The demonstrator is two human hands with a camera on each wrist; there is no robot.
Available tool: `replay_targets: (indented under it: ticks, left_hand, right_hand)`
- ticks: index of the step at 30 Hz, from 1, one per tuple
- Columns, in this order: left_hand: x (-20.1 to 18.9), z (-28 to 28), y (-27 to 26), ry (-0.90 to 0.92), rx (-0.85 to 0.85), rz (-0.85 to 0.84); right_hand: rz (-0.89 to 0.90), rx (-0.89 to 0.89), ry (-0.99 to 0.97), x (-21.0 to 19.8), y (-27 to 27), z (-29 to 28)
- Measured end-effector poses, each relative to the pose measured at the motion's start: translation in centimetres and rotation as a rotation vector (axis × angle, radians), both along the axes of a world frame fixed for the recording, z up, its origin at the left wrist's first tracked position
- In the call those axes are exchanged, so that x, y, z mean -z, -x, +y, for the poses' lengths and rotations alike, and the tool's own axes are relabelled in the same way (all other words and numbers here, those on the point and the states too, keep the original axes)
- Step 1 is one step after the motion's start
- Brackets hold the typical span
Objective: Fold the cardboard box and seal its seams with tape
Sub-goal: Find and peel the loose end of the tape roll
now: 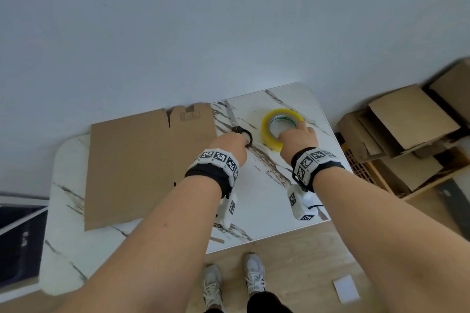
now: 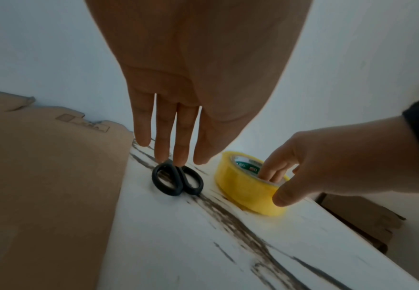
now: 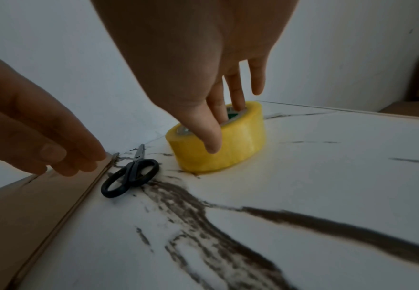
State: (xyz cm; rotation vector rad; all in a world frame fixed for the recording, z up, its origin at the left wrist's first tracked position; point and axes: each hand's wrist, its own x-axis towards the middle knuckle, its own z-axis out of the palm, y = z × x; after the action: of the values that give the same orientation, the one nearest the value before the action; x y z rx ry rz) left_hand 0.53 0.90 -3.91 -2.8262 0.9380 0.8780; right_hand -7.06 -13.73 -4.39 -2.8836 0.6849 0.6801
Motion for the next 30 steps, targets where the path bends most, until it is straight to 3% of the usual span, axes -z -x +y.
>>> replay_targets:
  ticks: [6,12,19,25,30]
  left_hand:
    - [-2.8,1.3,-0.7,0.12,-0.099,-0.012]
    - [-5.9,3.5,-1.0,0.243,-0.189,-0.029]
    - [-9.9,8.7,-2.0,0.354,-0.271,-0.075]
    - [-13.5,13.7,-2.7,0.55,-0.506,0.1]
    - [-14.9,17.4,-3.2,0.7,-0.626,0.19]
  right_hand:
    - [-0.01,0.083,-0.098,-2.2,-0.9,1.0]
    - [-0.217,0.392,-0.461,-5.3,-1.9,3.5]
    - [-0.361,0.322,-0.54,-10.4,-2.8,9.5]
    - [-0.469,0.551,-0.914,-14.1,-2.9,14.9]
    - [-0.487,0.54,-1.021,-15.3,-3.8,18.8]
